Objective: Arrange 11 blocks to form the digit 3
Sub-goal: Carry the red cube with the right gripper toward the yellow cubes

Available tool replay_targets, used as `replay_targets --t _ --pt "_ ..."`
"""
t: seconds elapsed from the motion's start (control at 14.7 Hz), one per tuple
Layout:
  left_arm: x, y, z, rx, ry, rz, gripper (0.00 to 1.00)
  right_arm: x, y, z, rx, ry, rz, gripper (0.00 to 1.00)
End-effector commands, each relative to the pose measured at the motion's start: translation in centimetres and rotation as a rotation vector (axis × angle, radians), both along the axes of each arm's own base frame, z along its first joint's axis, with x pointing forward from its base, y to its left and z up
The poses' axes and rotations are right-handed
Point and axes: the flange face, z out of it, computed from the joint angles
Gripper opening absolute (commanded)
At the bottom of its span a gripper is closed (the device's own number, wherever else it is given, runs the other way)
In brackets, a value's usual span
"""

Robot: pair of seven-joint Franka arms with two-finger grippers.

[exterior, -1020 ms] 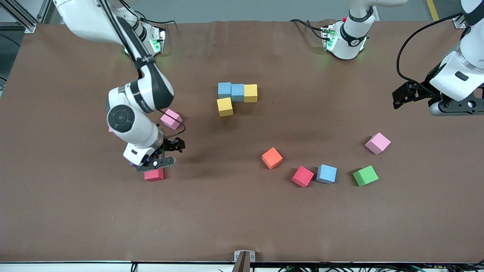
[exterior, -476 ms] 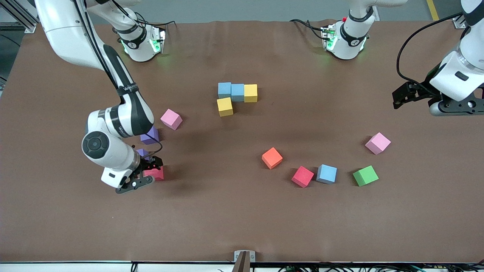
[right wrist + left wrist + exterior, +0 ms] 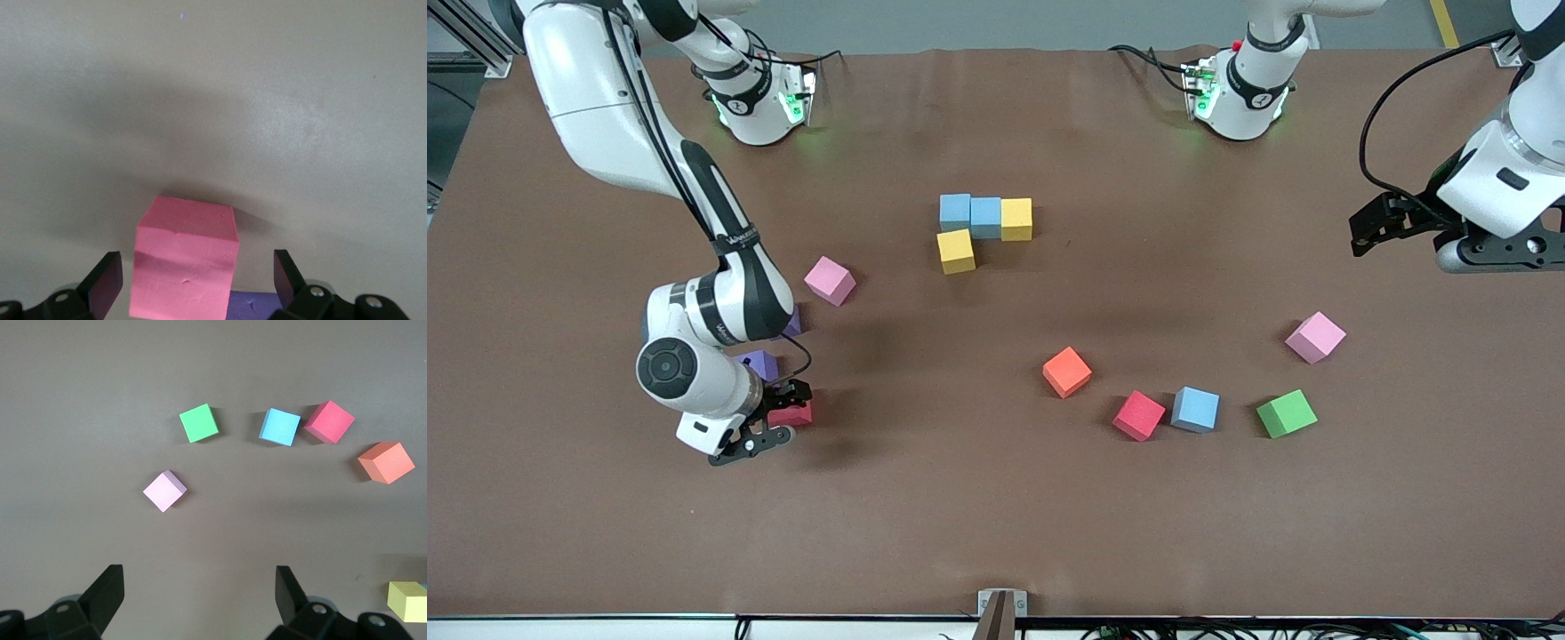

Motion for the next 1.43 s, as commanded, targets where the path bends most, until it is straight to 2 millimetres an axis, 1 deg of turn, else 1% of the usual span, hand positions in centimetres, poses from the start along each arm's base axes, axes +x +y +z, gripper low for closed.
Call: replay_targets --t 0.0,0.14,0.34,0.41,0.48,0.54,0.68,0.75,0.82,0.88,1.02,1.22,1.36 --pt "0.3 0.1 0.4 -0.014 -0.009 0.004 1.00 0.1 -0.2 -0.7 0.004 -0.001 0.002 1.00" --pt "0.3 -0.1 0.3 -0.014 -0.007 0.002 1.00 0.0 -0.1 -1.8 0.007 0.001 0.001 1.00" --pt "0.3 -0.2 0.3 -0.014 -0.007 0.004 1.00 -0.3 0.1 -2.5 0.008 0.012 0.002 1.00" --pt "0.2 -0.3 0.4 -0.015 -0.009 0.002 1.00 -0.2 0.2 -2.5 0.010 0.005 0.004 0.97" --pt "0.3 -0.2 0.3 -0.014 -0.007 0.004 1.00 -0.3 0.1 -2.7 0.011 0.002 0.003 0.89" --pt "0.3 -0.2 0.3 -0.014 -0.007 0.004 1.00 -0.4 0.2 -2.8 0.012 -0.002 0.005 0.70" --pt "0.2 -0.1 0.4 -0.016 -0.009 0.005 1.00 -0.5 0.6 -2.7 0.011 0.001 0.011 0.48" --pt "0.2 -0.2 0.4 -0.016 -0.009 0.004 1.00 -0.6 1.0 -2.6 0.010 0.005 0.017 0.40" --pt "0.2 -0.2 0.4 -0.016 -0.009 0.004 1.00 -0.6 1.4 -2.4 0.011 0.004 0.022 0.39" --pt "0.3 -0.2 0.3 -0.016 -0.007 0.004 1.00 -0.9 2.4 -2.1 0.011 0.005 0.026 0.39" --pt "0.3 -0.2 0.3 -0.016 -0.007 0.004 1.00 -1.8 5.4 -0.6 0.001 0.020 0.009 0.39" --pt "0.3 -0.2 0.3 -0.016 -0.007 0.004 1.00 -3.9 10.9 0.4 -0.012 0.035 -0.004 0.39" --pt "0.3 -0.2 0.3 -0.016 -0.009 0.004 1.00 -5.6 15.2 0.5 -0.017 0.029 -0.029 0.39"
